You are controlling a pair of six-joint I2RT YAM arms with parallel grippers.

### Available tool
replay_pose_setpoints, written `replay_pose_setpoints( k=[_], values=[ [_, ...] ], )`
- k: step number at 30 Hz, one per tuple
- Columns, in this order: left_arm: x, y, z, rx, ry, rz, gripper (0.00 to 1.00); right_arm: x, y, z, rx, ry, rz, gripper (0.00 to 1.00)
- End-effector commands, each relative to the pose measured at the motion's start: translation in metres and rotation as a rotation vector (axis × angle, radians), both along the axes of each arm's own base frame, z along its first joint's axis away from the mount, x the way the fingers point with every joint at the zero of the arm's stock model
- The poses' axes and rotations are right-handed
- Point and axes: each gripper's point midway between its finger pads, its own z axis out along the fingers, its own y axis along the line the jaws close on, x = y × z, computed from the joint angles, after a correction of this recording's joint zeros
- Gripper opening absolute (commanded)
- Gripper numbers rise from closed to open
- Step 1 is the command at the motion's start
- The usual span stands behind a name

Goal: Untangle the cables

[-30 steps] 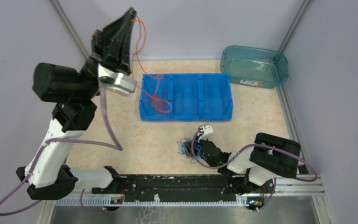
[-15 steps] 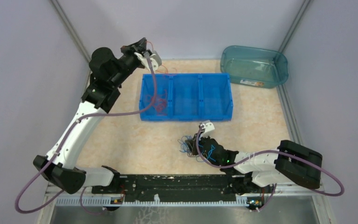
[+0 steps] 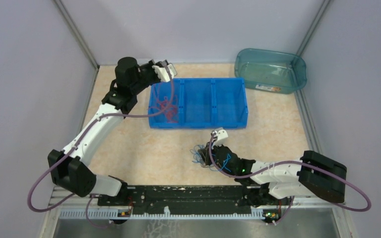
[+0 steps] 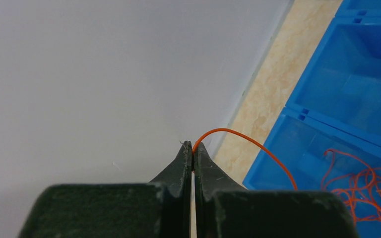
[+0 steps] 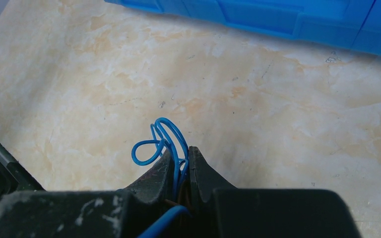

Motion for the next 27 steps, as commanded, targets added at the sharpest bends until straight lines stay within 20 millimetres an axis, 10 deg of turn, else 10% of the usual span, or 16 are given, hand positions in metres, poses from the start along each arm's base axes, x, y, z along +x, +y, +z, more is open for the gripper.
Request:
replay_pose_setpoints(
  k=[1,12,20,27],
  values=[
    [0.009,0.004,-0.007,-0.044,0.017,0.009,0.00,0.004,0.015,0.040,0.092,-0.053,0.009,0.04],
    [0.018,-0.006,-0.020,-0.090,0.074,-0.013,0.00,0.005,0.018,0.043,0.101,-0.053,0.011,0.04],
    [0.033,-0.027,0.017,-0.268,0.135,-0.047,0.00,0.005,0.018,0.045,0.110,-0.051,0.006,0.04],
    [0.031,-0.018,-0.034,-0.192,0.188,-0.006,0.00,0.004,0.018,0.044,0.106,-0.045,0.008,0.04]
  ],
)
